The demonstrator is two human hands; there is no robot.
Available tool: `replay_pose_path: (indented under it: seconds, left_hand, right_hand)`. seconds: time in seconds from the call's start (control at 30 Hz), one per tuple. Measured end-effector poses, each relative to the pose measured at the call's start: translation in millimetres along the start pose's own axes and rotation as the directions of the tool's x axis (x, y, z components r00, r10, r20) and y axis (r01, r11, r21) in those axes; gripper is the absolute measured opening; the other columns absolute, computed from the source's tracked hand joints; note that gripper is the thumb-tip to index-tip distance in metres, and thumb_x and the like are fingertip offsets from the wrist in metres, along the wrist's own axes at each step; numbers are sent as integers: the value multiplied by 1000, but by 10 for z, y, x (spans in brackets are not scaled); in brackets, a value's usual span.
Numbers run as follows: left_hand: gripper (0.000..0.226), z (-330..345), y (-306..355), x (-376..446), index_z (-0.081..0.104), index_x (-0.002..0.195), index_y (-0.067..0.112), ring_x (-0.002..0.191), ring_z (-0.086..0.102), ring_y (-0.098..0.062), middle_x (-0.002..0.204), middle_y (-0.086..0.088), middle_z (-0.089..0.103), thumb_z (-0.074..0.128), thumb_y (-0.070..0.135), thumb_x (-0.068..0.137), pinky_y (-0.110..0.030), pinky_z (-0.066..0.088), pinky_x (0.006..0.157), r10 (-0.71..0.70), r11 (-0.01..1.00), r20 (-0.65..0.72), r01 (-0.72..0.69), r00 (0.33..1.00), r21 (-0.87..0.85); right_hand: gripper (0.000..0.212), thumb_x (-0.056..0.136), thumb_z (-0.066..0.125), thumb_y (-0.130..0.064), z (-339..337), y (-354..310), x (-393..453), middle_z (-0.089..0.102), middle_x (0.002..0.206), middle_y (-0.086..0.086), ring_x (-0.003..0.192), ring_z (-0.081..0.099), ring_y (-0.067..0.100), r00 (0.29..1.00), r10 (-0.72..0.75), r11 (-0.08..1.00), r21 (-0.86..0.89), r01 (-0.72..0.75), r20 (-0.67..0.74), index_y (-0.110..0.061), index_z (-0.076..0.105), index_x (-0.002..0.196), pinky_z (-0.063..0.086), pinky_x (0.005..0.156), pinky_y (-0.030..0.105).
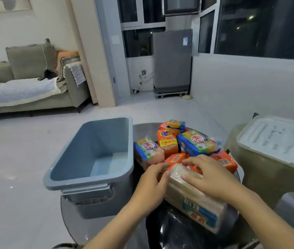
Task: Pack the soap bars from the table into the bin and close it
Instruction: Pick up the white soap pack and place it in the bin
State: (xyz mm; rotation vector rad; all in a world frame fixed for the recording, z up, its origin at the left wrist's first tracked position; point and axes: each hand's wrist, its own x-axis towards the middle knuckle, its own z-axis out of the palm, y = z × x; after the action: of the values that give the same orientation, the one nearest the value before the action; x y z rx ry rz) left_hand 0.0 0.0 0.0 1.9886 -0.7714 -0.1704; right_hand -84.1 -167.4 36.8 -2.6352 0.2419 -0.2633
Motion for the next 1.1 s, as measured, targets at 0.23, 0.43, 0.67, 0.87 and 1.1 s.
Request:
replay_pose_path:
  seconds: [0.23, 0.43, 0.67, 0.87, 1.1]
  left_hand:
    - [27, 46, -110, 78, 64, 117, 33, 110, 60, -4, 119, 13, 66, 59, 30, 90, -36, 52, 96, -39, 991, 73, 48, 997, -127]
    - [25, -49, -139, 72, 62, 103, 42, 80, 65, -10, 94, 6, 65, 70, 32, 81, -29, 59, 75, -93, 985, 112, 108, 989, -138]
    - [71, -212, -111, 8, 51, 133, 33, 115, 55, -5, 131, 9, 54, 81, 35, 69, -31, 49, 100, -38, 998, 294, 50, 955, -31]
    - [88, -189, -119, -18, 42, 141, 30, 132, 46, -12, 142, 5, 49, 85, 18, 65, -42, 40, 109, -6, 997, 362, 35, 932, -75]
    - [81, -176, -144, -32, 47, 129, 42, 124, 51, -10, 130, 7, 49, 87, 20, 62, -28, 50, 99, 70, 997, 336, -71, 939, -8]
  right_hand:
    - [94, 66, 60, -68, 149, 118, -79, 33, 148, -11, 131, 35, 8, 991, 33, 996, -84, -22, 128, -34, 22, 145, 36, 106, 30]
    - [87, 56, 70, -59, 118, 113, -66, 48, 125, -21, 109, 46, 0, 984, -32, 999, 10, 31, 175, -38, 37, 134, 46, 91, 23]
    - [79, 63, 72, -52, 48, 70, -41, 44, 121, -27, 108, 41, -5, 948, -149, 989, 18, 150, 280, -43, 37, 133, 35, 85, 10]
    - [90, 62, 67, -65, 24, 109, -105, 40, 132, -15, 121, 35, 10, 948, -72, 981, -151, 123, 309, -54, 20, 138, 35, 102, 32]
    - [84, 60, 71, -59, 43, 70, -126, 40, 108, -19, 103, 34, 1, 960, -126, 982, -107, 156, 248, -35, 39, 134, 36, 88, 22]
